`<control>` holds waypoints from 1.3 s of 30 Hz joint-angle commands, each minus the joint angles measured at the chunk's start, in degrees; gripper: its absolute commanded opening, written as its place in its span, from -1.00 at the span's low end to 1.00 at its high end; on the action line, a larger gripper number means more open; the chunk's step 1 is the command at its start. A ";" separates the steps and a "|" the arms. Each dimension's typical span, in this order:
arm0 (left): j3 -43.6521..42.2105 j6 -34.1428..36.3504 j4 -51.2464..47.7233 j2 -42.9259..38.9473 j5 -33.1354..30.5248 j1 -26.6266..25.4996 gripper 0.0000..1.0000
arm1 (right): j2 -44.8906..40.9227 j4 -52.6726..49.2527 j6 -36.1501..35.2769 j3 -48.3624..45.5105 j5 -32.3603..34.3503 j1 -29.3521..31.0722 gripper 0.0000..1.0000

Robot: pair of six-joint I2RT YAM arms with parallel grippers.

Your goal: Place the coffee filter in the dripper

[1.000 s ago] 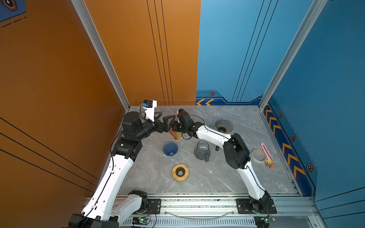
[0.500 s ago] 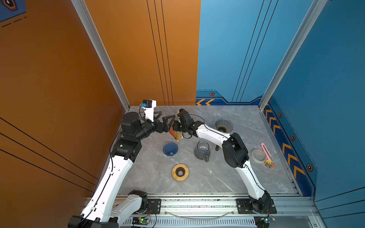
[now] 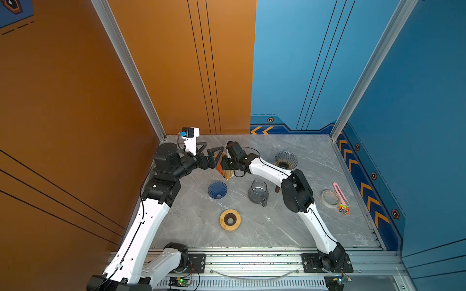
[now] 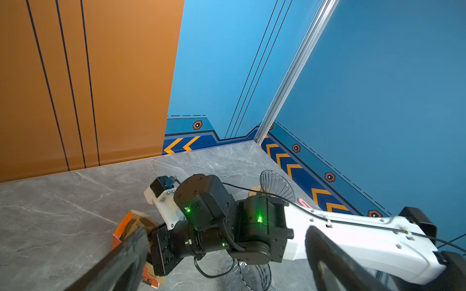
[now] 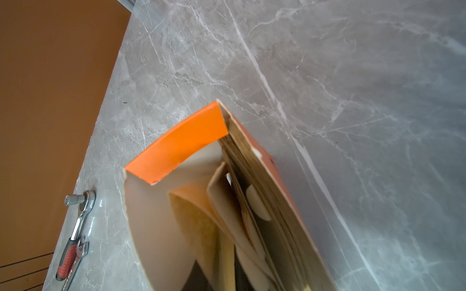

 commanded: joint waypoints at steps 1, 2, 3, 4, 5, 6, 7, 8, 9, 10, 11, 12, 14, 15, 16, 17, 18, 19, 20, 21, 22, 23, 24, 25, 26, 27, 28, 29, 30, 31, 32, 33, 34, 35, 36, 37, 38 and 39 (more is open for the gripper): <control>0.14 -0.65 1.53 -1.18 1.80 0.57 0.95 | 1.71 -3.77 -2.46 2.80 -0.13 -0.20 -0.70; 0.15 -0.65 1.53 -1.18 1.81 0.58 0.95 | 1.82 -3.96 -2.63 3.02 0.03 -0.20 -0.70; 0.12 -0.73 1.53 -1.18 1.83 0.60 0.95 | 1.95 -4.08 -2.79 3.12 0.22 -0.18 -0.70; 0.11 -0.74 1.53 -1.21 1.90 0.64 0.95 | 2.04 -4.15 -2.90 3.22 0.41 -0.18 -0.71; 0.10 -0.74 1.53 -1.20 1.89 0.63 0.95 | 2.12 -4.30 -3.07 3.42 0.51 -0.26 -0.72; 0.08 -0.78 1.53 -1.11 1.91 0.64 0.95 | 2.24 -4.39 -3.22 3.63 0.48 -0.23 -0.74; 0.11 -0.82 1.60 -1.13 1.89 0.62 0.95 | 2.39 -4.54 -3.35 4.02 0.41 -0.20 -0.74; 0.09 -0.82 1.58 -1.09 1.89 0.61 0.95 | 2.62 -4.76 -3.45 4.46 0.28 -0.18 -0.76; 0.05 -0.82 1.59 -1.13 1.89 0.70 0.95 | 2.65 -4.85 -3.58 4.70 0.11 -0.18 -0.78; 0.08 -0.81 1.59 -1.11 1.89 0.65 0.95 | 2.59 -4.86 -3.73 4.80 0.08 -0.09 -0.81; 0.01 -0.76 1.58 -1.14 1.96 0.66 0.95 | 2.36 -4.89 -3.94 4.81 0.05 0.13 -0.85; 0.02 -0.74 1.62 -1.09 1.89 0.66 0.95 | 2.02 -4.87 -4.19 4.80 0.10 0.21 -0.87; 0.08 -0.81 1.62 -1.16 1.89 0.67 0.95 | 1.33 -5.24 -5.19 4.80 0.93 0.60 -0.90; 0.09 -0.82 1.62 -1.09 1.89 0.66 0.95 | 0.91 -5.49 -5.68 4.80 1.29 0.79 -0.91; 0.10 -0.82 1.62 -1.10 1.98 0.66 0.95 | 0.53 -5.60 -6.12 4.80 1.71 0.87 -0.92; 0.08 -0.82 1.62 -1.09 1.98 0.66 0.95 | 0.15 -5.80 -6.54 4.80 2.02 0.96 -0.93; 0.09 -0.82 1.62 -1.10 2.00 0.66 0.95 | -0.39 -6.06 -6.80 4.80 2.46 1.03 -0.95; 0.02 -0.82 1.62 -1.19 1.94 0.66 0.95 | -0.95 -6.38 -7.22 4.80 2.76 1.05 -0.96; 0.05 -0.82 1.62 -1.19 1.90 0.69 0.95 | -1.41 -6.60 -7.58 4.71 3.10 1.15 -0.96; 0.03 -0.82 1.62 -1.18 1.89 0.66 0.95 | -2.00 -6.85 -8.02 4.63 3.35 1.17 -0.97; 0.05 -0.82 1.62 -1.19 1.94 0.69 0.95 | -2.52 -7.11 -8.55 4.62 3.40 1.22 -0.97; 0.02 -0.82 1.62 -1.18 1.89 0.70 0.95 | -3.05 -7.37 -9.01 4.54 3.62 1.29 -0.98; 0.03 -0.82 1.62 -1.18 1.94 0.70 0.95 | -3.60 -7.61 -9.54 4.45 3.95 1.39 -0.98; 0.02 -0.82 1.62 -1.19 1.89 0.66 0.96 | -4.15 -7.99 -10.15 4.45 4.39 1.59 -0.99; 0.01 -0.82 1.62 -1.18 1.89 0.71 0.95 | -4.59 -8.31 -10.72 4.37 4.75 1.64 -0.99; 0.08 -0.82 1.62 -1.18 1.91 0.69 0.95 | -5.16 -8.64 -11.30 4.36 5.32 1.83 -0.99; 0.08 -0.80 1.62 -1.20 1.89 0.72 0.95 | -5.66 -9.01 -11.96 4.36 5.73 1.93 -0.99; 0.05 -0.82 1.62 -1.18 1.89 0.68 0.95 | -6.05 -9.31 -12.34 4.29 6.20 2.07 -0.99; 0.07 -0.82 1.62 -1.18 1.89 0.66 0.95 | -6.44 -9.59 -12.72 4.23 6.65 2.16 -0.99; 0.05 -0.82 1.62 -1.18 1.89 0.68 0.95 | -6.88 -9.85 -13.14 4.11 7.09 2.28 -0.99; 0.06 -0.82 1.62 -1.18 1.85 0.66 0.95 | -7.28 -9.99 -13.47 3.89 7.48 2.37 -0.99; 0.04 -0.82 1.62 -1.25 1.81 0.68 0.95 | -7.72 -10.12 -13.91 3.63 7.90 2.50 -0.99; 0.02 -0.82 1.62 -1.29 1.80 0.73 0.95 | -8.21 -10.06 -14.29 3.20 8.24 2.63 -0.99; 0.07 -0.76 1.66 -1.34 1.72 0.66 0.95 | -8.53 -10.11 -14.50 2.90 8.44 2.64 -0.99; -0.04 -0.82 1.70 -1.42 1.72 0.68 0.95 | -8.74 -10.17 -14.59 2.78 8.30 2.63 -0.99; -0.01 -0.82 1.71 -1.49 1.72 0.67 0.95 | -8.68 -10.30 -14.59 2.86 8.20 2.56 -0.99; -0.03 -0.82 1.78 -1.55 1.72 0.74 0.95 | -8.59 -10.35 -14.59 2.87 8.05 2.49 -0.99; -0.07 -0.82 1.79 -1.54 1.76 0.77 0.95 | -8.44 -10.39 -14.51 2.87 8.03 2.39 -0.98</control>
